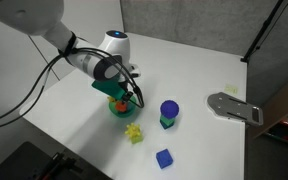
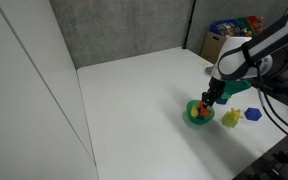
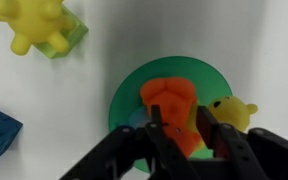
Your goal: Put the orange toy in the green bowl
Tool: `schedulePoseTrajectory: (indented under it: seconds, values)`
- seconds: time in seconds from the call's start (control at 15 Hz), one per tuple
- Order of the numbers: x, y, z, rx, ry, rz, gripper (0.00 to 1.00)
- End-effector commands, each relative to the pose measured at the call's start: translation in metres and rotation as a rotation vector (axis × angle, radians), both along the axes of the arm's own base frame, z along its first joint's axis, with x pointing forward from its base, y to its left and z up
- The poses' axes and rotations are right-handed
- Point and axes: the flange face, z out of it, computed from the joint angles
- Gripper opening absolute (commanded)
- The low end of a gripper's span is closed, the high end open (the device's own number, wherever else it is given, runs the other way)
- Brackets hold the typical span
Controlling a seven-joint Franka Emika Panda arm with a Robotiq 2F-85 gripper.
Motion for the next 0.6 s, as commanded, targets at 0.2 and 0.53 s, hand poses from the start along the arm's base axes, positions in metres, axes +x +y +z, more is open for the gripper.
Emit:
schedulePoseTrajectory:
  seconds: [0.2,0.53]
  values:
    - [0.004,0.000,0.044,0.045,-0.029,-0.047,0.97]
    - [0.006,0.000,0.104,0.013,-0.133,-0.064,1.00]
